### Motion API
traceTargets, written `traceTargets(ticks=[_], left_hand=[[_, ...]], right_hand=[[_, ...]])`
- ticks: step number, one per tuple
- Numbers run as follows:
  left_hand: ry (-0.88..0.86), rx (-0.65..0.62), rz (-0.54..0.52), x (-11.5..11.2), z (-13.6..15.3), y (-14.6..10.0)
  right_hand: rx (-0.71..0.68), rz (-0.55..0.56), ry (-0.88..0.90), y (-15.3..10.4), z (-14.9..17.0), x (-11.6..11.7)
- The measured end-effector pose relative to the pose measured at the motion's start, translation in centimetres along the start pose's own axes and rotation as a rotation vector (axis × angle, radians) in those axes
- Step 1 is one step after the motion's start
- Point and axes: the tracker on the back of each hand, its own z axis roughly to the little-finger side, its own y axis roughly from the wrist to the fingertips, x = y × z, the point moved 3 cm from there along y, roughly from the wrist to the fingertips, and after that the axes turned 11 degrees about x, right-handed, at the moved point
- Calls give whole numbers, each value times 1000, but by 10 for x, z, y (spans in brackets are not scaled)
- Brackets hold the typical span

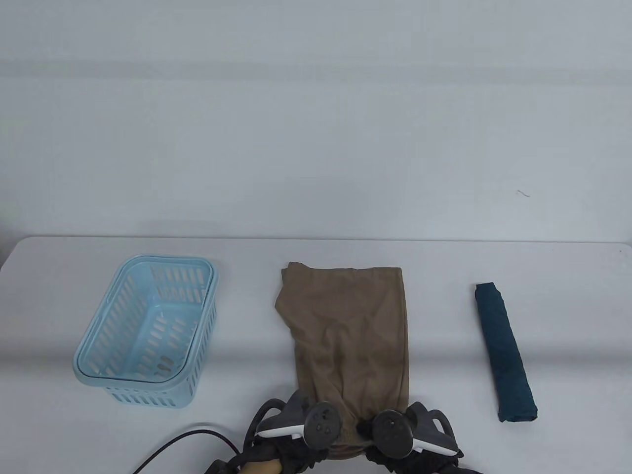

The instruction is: Roll shorts into tight roll

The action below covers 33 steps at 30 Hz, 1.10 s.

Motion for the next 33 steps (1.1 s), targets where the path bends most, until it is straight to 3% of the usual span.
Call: traceTargets(ticks=[7,12,16,18,20,23,33], left_hand=[[-89,-7,-3,4,2,-2],[-70,-2,-43,2,0,0],[1,-68,-253,17,-15,-17],[56,-170,-297,22,-28,-26],[125,-212,-287,20,-35,-28],[248,-145,-268,13,-34,-23],[369,-53,-179,-10,-30,-3]], right_hand=[[22,-161,210,1,13,0],[66,-96,224,2,18,3],[109,1,120,2,15,1],[124,37,86,2,14,0],[127,68,65,3,13,-1],[116,103,35,3,12,0],[102,178,-80,2,8,4]])
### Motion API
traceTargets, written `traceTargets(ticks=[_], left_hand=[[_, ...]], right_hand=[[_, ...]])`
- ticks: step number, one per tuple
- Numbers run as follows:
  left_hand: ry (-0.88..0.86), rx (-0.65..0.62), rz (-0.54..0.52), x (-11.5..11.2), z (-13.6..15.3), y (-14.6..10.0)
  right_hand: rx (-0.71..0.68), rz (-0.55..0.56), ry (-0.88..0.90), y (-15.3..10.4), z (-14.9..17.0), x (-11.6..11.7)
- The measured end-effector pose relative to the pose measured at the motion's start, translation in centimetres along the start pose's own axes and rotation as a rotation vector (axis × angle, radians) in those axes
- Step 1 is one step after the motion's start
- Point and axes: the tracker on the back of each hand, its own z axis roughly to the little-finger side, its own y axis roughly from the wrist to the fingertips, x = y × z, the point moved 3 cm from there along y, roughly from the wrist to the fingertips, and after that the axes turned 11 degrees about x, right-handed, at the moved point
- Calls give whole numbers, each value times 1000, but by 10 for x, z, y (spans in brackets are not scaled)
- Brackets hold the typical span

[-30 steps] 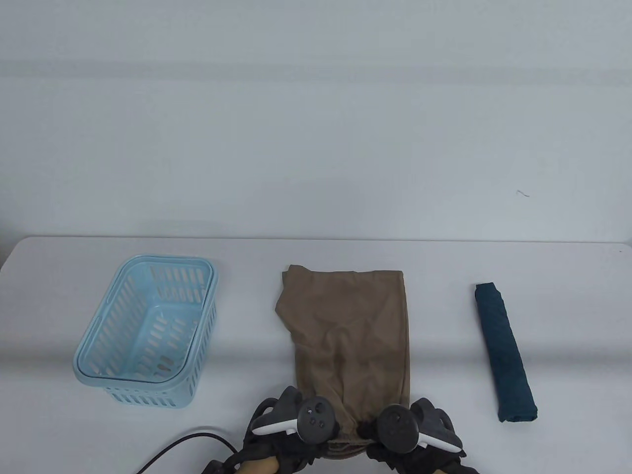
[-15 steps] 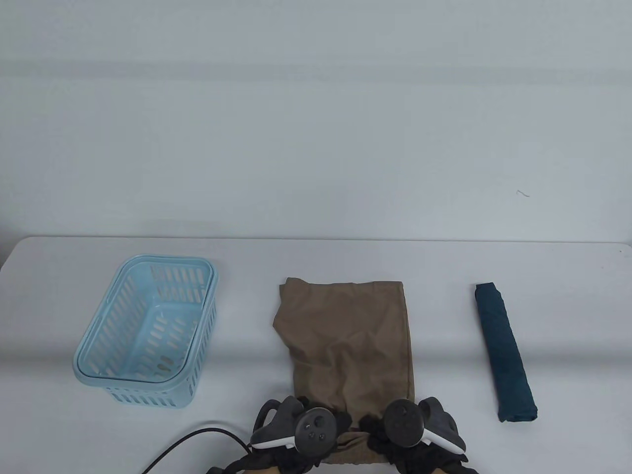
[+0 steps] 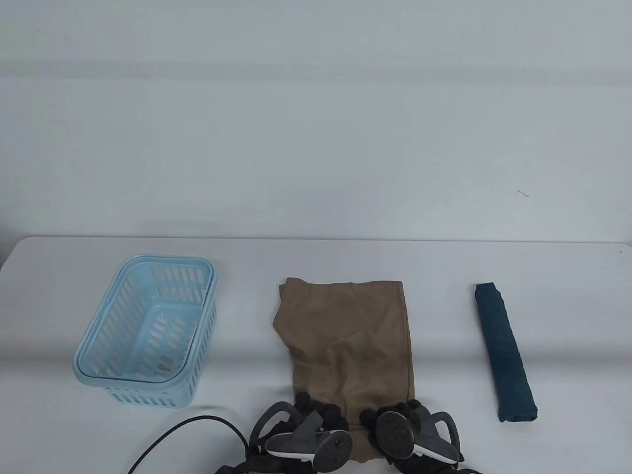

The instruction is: Roll shorts into tight roll

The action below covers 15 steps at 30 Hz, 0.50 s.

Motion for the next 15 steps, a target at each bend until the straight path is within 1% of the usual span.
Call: traceTargets(ticks=[2,4,9,10,12,14,15], left_hand=[[27,6,35,-9,-2,4],[29,5,31,-13,-4,6],[64,12,23,-13,-5,5],[63,15,26,-13,-5,5],[45,19,44,-13,-5,6],[8,9,46,-11,-3,6],[-12,11,49,-9,-1,6]], right_hand=[[-13,12,-2,0,0,1],[-23,3,7,0,0,1],[-50,-35,28,1,1,1],[-71,-70,41,0,1,2],[-73,-153,2,-1,0,6],[-74,-184,-55,-2,-3,7],[-74,-166,-92,-3,-4,7]])
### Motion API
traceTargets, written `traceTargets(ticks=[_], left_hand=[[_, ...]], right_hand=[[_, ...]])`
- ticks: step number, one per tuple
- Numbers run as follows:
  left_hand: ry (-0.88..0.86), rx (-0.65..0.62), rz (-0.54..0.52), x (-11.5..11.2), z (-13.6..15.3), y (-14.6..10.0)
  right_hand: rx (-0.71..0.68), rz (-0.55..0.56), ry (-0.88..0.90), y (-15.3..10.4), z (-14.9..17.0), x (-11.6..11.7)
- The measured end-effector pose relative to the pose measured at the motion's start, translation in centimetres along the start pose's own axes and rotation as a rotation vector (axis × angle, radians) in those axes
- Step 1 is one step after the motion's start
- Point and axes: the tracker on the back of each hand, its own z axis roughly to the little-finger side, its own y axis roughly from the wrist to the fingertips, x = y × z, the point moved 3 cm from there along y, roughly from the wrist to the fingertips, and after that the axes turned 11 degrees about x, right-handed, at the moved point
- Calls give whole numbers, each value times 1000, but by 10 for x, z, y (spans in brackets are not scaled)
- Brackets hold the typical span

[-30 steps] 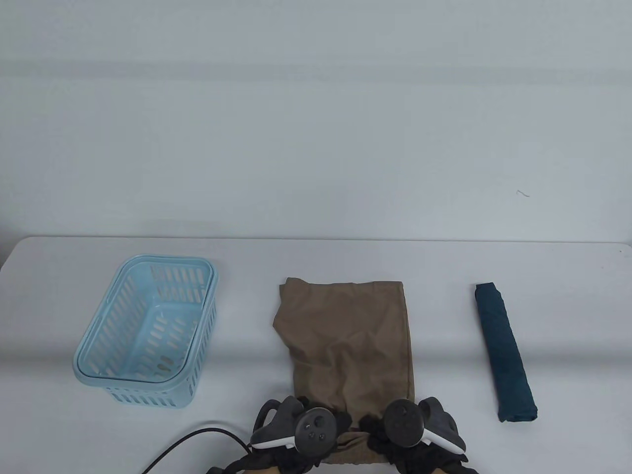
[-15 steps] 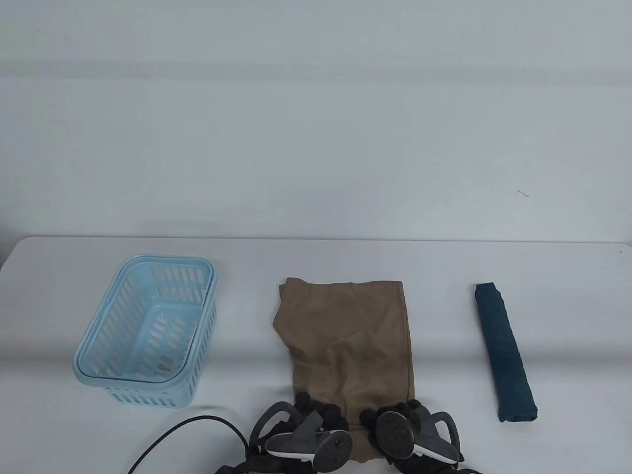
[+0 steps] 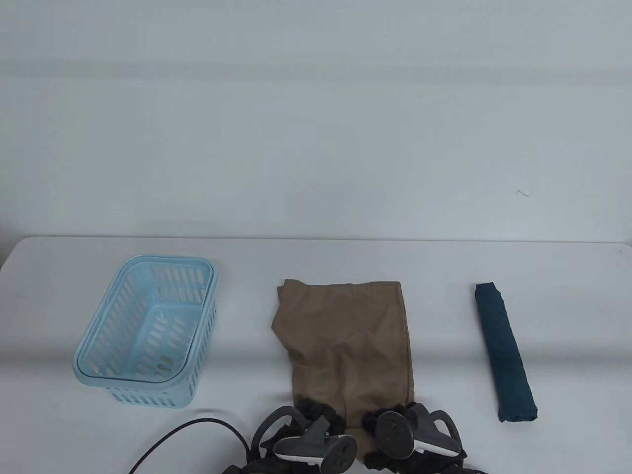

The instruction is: Roll shorts into tight roll

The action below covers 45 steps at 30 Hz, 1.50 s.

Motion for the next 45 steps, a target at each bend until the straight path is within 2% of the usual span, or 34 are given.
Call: traceTargets(ticks=[2,4,10,14,19,22,25,27,29,31,33,37,39,42,45], left_hand=[[-61,1,3,2,6,-1],[-124,3,-9,4,11,-2],[-319,26,-3,12,27,-4],[-378,37,-21,13,28,-3],[-351,43,-91,11,25,1],[-268,62,-98,16,23,-1],[-163,13,-231,36,16,-18],[-146,-58,-222,40,8,-24],[-107,-41,-155,36,2,-26],[-42,-34,-172,34,0,-25],[-16,-11,-141,30,1,-22],[-14,22,-79,15,5,-14],[22,29,-66,10,5,-11],[49,45,-19,1,4,-7],[44,54,-3,-6,3,-4]], right_hand=[[-12,48,-26,-2,-2,-5],[-16,31,4,-2,0,-8],[21,-61,286,2,17,-9],[55,-63,385,5,24,-8],[97,-52,361,8,23,-6],[118,-35,355,11,22,-5],[139,-12,336,12,22,-5],[150,2,335,12,22,-5],[163,15,340,11,23,-5],[179,51,338,8,24,-8],[166,116,305,4,23,-14],[35,187,189,-10,13,-21],[7,173,160,-13,9,-19],[2,76,58,-9,1,-8],[9,70,17,-5,-2,-1]])
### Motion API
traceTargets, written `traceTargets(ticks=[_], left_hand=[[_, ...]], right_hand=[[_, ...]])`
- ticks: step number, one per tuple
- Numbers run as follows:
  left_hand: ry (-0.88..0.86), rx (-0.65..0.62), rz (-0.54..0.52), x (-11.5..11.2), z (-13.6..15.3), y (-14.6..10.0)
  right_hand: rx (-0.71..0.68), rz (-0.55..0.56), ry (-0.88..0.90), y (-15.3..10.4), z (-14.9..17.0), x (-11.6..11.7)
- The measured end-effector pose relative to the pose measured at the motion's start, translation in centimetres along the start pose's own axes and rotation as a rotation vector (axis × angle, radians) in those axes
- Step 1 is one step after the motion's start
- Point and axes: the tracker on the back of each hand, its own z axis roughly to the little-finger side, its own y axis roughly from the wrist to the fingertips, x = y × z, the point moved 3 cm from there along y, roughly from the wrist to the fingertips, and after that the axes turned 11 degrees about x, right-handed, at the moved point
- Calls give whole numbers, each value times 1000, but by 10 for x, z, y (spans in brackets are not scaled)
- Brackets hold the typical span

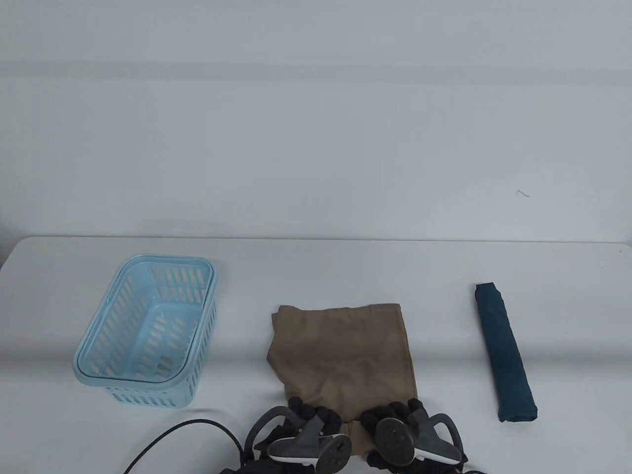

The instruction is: Roll shorts into tight roll

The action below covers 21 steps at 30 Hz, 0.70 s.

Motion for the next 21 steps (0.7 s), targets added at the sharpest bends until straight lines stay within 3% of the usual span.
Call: traceTargets(ticks=[6,10,18,21], left_hand=[[67,16,35,3,-3,2],[-10,2,70,9,2,1],[-258,0,20,20,21,0],[-240,-5,-10,19,21,2]], right_hand=[[15,4,49,5,1,-3],[3,-29,127,6,6,-6],[28,-39,304,11,17,-7],[56,-27,278,12,17,-7]])
